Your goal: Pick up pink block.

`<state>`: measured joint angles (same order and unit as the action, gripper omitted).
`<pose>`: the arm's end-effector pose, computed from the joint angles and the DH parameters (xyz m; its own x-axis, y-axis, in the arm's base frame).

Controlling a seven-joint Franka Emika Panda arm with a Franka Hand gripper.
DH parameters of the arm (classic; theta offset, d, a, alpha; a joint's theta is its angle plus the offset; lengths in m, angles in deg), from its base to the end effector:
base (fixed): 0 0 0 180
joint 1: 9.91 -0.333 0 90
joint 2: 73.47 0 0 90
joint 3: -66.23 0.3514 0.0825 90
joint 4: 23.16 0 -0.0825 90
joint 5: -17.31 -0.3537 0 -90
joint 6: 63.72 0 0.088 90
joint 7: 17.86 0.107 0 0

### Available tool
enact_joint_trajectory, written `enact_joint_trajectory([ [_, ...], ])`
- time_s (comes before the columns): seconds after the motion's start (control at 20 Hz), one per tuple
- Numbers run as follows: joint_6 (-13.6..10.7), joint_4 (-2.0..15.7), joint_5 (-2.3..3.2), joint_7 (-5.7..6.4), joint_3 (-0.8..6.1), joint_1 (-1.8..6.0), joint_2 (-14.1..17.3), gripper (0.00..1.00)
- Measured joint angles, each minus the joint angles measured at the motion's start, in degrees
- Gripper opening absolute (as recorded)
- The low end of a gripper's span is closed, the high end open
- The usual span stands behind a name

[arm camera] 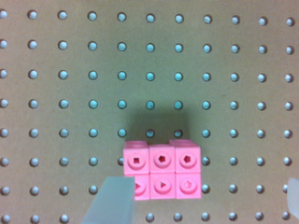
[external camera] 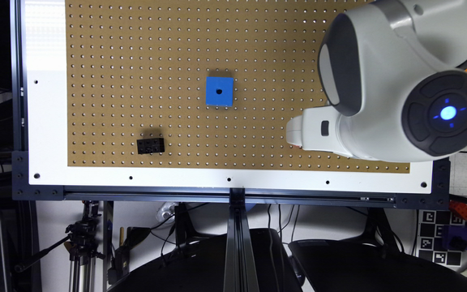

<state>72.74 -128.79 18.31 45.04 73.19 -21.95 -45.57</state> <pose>0.6116 0.2016 0.3208 0.7186 -0.6953 -0.0143 -0.6944 -0.7163 -0.0688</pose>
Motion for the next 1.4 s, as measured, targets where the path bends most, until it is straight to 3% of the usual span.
enact_joint_trajectory([
  [0.2, 1.6, 0.11, 0.19, 0.0, -0.13, 0.03, 2.0, 1.0],
  [0.5, 1.6, 0.14, 0.62, -0.14, -1.04, 0.45, 2.1, 1.0],
  [0.7, 2.0, 0.13, 0.7, -0.14, -1.13, 0.59, 3.2, 1.0],
  [0.9, 4.6, 0.16, 0.83, -0.14, -1.22, 0.59, 5.8, 1.0],
  [1.4, 5.8, 0.19, 0.83, -0.14, -1.23, 0.51, 7.2, 1.0],
])
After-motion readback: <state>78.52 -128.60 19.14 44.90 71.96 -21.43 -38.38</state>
